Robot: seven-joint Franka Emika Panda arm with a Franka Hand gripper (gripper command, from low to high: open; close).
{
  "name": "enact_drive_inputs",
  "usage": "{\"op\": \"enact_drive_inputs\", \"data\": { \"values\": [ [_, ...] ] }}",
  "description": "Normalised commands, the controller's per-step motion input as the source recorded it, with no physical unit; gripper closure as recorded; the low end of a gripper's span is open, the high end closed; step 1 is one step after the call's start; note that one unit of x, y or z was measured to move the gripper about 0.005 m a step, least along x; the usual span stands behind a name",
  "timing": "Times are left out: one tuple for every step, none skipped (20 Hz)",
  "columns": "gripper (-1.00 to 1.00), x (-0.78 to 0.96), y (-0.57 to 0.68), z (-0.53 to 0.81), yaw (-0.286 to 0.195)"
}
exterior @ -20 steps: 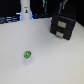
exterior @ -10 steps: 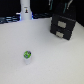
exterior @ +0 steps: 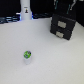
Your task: Open the kcup holder, insert the kcup into the holder, and close the kcup holder
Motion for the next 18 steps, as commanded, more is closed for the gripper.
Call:
{"op": "enact_drive_inputs", "data": {
  "values": [
    [-1.0, -0.06, 0.4, -0.4, -0.114],
    [-1.0, -0.05, 0.34, -0.42, -0.099],
    [-1.0, -0.02, 0.3, -0.43, -0.08],
    [-1.0, 0.0, 0.27, -0.43, -0.066],
    [-1.0, 0.0, 0.24, -0.42, -0.057],
    [-1.0, 0.0, 0.24, -0.42, -0.051],
    [-1.0, -0.03, 0.22, -0.43, -0.054],
    [-1.0, 0.11, 0.2, -0.41, -0.025],
    [-1.0, 0.09, 0.21, -0.41, -0.014],
    [-1.0, 0.07, 0.23, -0.41, -0.009],
    [-1.0, 0.05, 0.23, -0.41, -0.004],
    [-1.0, 0.0, 0.23, -0.43, 0.001],
    [-1.0, -0.06, 0.2, -0.44, 0.001],
    [-1.0, -0.11, 0.18, -0.46, 0.0],
    [-1.0, -0.14, 0.17, -0.45, 0.001],
    [-1.0, -0.18, 0.14, -0.45, 0.004],
    [-1.0, -0.23, 0.11, -0.43, 0.004],
    [-1.0, -0.3, 0.0, -0.39, 0.008]
  ]
}}
